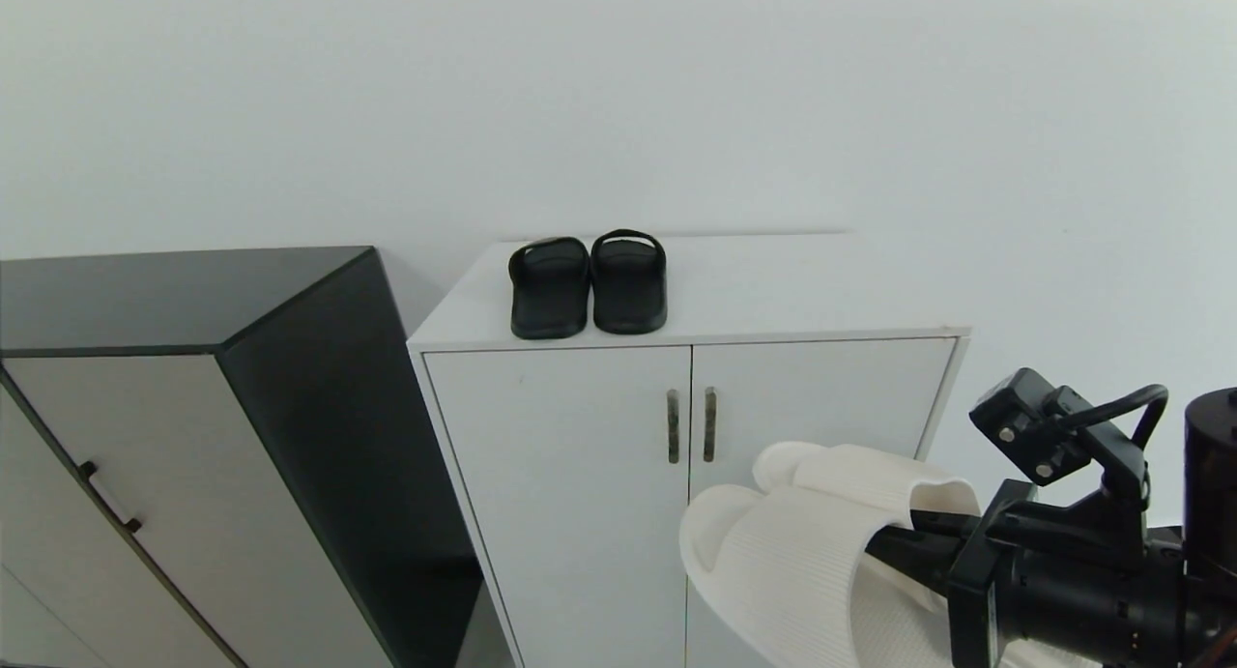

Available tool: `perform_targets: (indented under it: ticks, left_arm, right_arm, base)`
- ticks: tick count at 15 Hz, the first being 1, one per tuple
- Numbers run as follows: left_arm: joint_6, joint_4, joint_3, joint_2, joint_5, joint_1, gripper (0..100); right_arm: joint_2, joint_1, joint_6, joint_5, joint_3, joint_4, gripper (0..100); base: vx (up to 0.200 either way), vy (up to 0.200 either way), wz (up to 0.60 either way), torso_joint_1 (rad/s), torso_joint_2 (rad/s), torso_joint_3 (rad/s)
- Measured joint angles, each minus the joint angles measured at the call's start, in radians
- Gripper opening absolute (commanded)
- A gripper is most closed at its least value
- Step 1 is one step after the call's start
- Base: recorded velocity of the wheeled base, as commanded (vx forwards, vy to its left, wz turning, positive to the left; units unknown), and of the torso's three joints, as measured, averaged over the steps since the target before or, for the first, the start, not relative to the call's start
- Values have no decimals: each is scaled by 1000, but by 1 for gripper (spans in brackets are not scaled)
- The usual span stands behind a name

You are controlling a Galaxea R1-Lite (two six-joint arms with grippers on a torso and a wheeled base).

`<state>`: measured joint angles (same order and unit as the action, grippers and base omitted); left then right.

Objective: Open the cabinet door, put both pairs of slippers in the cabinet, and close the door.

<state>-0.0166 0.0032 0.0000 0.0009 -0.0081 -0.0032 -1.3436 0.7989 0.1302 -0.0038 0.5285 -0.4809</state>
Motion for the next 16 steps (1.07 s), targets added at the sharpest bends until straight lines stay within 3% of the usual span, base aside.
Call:
perform_targets:
  ticks: [9, 16]
  left_arm:
    - [6, 0, 0, 0, -1, 0, 100]
    - [23, 3, -1, 0, -4, 0, 100]
  right_arm:
    - [-19, 0, -12, 3, -27, -60, 0]
    - [-28, 3, -12, 18, -44, -87, 0]
  base:
    - [0, 0, 0, -157, 479, 327]
    - [0, 0, 0, -66, 432, 354]
